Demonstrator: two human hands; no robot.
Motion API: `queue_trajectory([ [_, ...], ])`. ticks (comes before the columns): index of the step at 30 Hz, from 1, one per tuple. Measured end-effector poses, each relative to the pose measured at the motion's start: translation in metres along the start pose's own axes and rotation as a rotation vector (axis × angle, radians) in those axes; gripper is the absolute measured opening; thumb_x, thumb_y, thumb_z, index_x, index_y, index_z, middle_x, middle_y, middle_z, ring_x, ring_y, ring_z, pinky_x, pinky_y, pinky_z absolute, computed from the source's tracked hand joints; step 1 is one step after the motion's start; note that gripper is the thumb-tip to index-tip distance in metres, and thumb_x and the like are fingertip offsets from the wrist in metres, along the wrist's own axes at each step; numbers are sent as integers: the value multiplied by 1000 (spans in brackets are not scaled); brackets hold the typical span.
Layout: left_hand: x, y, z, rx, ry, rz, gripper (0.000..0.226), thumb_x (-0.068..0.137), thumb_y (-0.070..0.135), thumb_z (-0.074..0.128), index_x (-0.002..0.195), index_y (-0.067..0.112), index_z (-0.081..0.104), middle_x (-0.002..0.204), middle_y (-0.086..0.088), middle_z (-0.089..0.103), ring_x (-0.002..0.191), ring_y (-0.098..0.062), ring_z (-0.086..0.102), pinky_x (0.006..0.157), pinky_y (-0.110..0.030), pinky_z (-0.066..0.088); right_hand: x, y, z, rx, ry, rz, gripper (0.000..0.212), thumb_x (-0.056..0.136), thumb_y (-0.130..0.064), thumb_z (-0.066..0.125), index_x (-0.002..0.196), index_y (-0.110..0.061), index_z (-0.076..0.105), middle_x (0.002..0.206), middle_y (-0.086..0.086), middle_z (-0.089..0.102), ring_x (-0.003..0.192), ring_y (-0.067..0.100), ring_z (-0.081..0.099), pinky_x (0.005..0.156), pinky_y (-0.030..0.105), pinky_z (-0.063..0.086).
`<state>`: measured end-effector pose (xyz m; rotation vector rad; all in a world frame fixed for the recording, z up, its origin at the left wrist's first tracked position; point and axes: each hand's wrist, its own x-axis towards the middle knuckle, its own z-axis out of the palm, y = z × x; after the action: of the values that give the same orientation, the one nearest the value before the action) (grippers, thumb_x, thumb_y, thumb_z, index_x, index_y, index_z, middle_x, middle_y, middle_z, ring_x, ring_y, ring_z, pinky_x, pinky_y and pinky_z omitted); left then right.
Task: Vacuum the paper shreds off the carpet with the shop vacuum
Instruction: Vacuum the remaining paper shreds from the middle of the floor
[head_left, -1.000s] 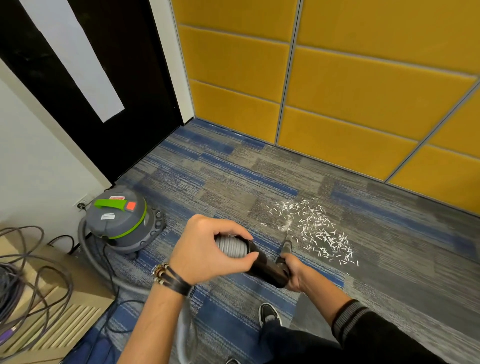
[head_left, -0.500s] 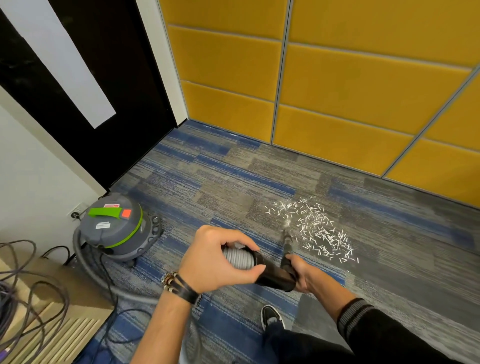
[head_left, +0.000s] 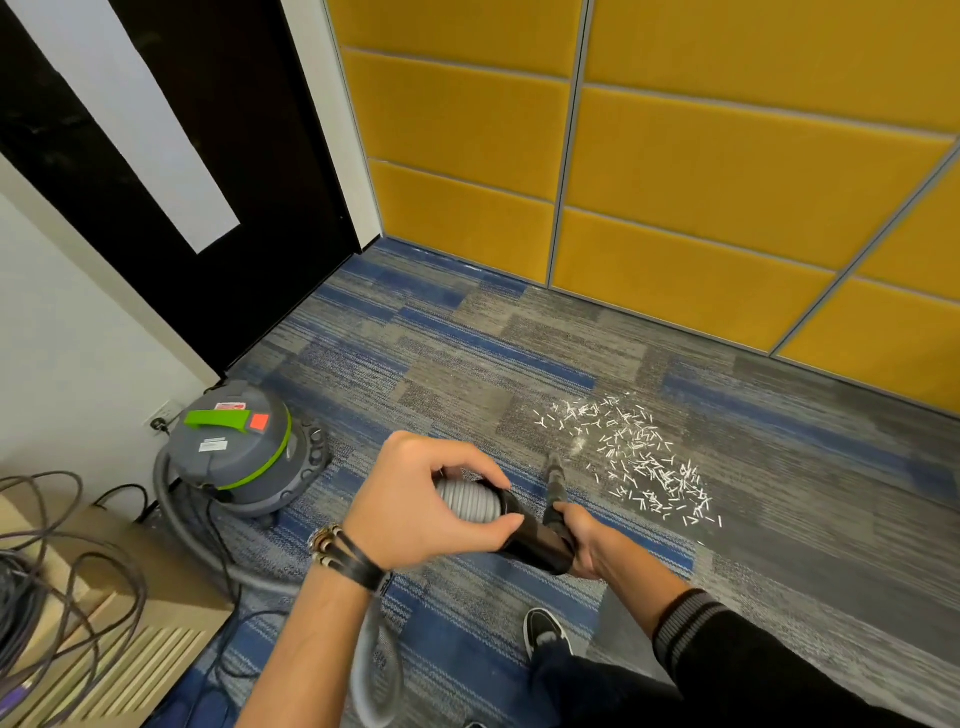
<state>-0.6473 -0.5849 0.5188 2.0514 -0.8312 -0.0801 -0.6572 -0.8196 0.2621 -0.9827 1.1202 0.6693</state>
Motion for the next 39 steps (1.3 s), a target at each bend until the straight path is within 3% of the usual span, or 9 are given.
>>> queue_trajectory([
  [5,-4,-8,19,-44,-28,-42,23,67,44,90,84,33,80,67,19,68,59,-14,62,59,-19,44,4,9,-37,6,111,-5,45,102,-48,37,102,-6,52,78,14,62,62,28,63,60,35,54],
  [8,-6,-5,17,-25,-1,-41,19,68,43,87,82,32,80,74,20,73,67,-11,68,64,-21,51,2,5,-29,3,113,1,41,102,-45,39,95,-7,52,74,13,62,58,27,63,58,33,54],
  [14,-13,4,-9,55,36,-31,17,68,39,88,81,33,80,78,20,74,72,-6,71,67,-22,54,-3,-3,22,-29,-12,22,46,102,-47,39,116,-5,51,91,14,65,70,28,65,62,37,57],
  [19,-10,15,-27,88,20,12,19,67,41,88,82,34,80,80,19,76,72,-7,72,66,-28,56,-6,10,51,-9,-115,49,59,101,-51,38,137,-6,49,124,21,63,99,35,65,96,50,51],
  [24,-2,20,-24,63,0,29,20,66,39,90,81,31,80,73,17,72,63,-12,66,61,-23,50,-14,13,35,59,-108,20,55,101,-47,39,137,-6,46,123,24,64,108,40,66,90,60,52],
  [28,0,17,-12,27,-18,38,21,66,32,94,81,29,80,70,26,67,60,-6,62,60,-12,43,-17,16,8,119,-34,-18,50,103,-46,37,133,-7,48,96,17,63,80,32,64,68,48,60],
  [31,-4,10,0,-7,-45,8,21,66,35,93,81,30,80,67,23,67,57,-6,60,59,-13,42,-12,29,-25,79,44,-47,52,102,-47,38,129,-4,47,105,20,67,80,33,68,68,47,60],
  [34,-6,2,16,-28,-72,-33,21,65,42,88,81,32,80,70,16,71,61,-10,63,61,-17,45,-18,45,-59,108,113,-42,39,104,-45,36,116,-10,47,77,15,64,59,29,66,52,38,57],
  [39,-5,3,34,9,-97,-37,21,68,43,86,84,32,80,77,21,73,68,-6,68,66,-18,51,-29,52,-78,139,166,-20,38,105,-41,35,86,-9,45,54,11,57,41,26,61,37,36,52],
])
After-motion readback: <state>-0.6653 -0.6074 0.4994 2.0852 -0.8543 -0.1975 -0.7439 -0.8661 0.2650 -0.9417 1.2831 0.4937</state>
